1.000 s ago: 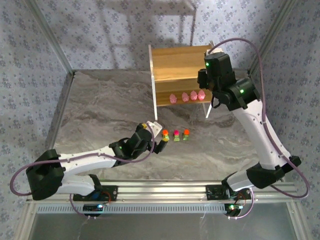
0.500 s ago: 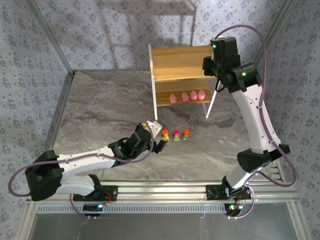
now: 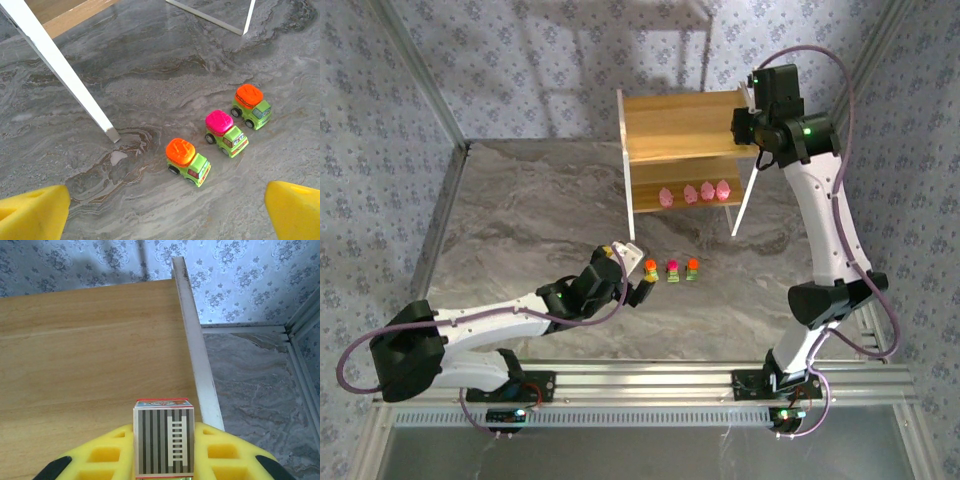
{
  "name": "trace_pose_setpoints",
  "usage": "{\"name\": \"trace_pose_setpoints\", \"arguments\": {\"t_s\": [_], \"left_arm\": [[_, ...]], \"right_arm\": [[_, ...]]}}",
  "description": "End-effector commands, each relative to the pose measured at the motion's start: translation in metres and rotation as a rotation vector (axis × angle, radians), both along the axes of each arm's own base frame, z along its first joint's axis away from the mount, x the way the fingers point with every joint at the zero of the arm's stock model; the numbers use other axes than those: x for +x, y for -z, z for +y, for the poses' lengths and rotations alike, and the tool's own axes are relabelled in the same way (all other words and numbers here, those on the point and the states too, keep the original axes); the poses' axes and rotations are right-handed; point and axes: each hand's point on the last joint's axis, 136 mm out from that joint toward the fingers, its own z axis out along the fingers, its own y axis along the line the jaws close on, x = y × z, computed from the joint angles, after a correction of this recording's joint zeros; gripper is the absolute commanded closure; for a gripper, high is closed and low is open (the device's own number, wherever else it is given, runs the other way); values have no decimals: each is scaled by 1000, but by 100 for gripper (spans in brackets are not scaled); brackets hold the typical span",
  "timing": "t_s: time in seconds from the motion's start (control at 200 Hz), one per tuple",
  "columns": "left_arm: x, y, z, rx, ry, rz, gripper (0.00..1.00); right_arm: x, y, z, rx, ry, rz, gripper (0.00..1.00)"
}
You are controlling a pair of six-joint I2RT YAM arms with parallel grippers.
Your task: Place and organize the plastic toys onto the shelf
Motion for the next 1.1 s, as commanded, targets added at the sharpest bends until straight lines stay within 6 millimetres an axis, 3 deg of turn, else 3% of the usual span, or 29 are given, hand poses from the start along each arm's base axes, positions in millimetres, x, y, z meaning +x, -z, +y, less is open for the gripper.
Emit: {"name": "trace_pose_setpoints", "arguments": {"t_s": [0.0, 0.914, 1.094], "left_arm": [[1, -7, 1, -6, -6, -25, 0], [1, -6, 1, 5, -5, -22, 0], [1, -6, 1, 8, -7, -22, 0]], "right_arm": [[-1, -9, -1, 27, -8, -14, 76], [10, 13, 6, 25, -27, 42, 76], [4, 7, 4, 21, -25, 28, 76]]}}
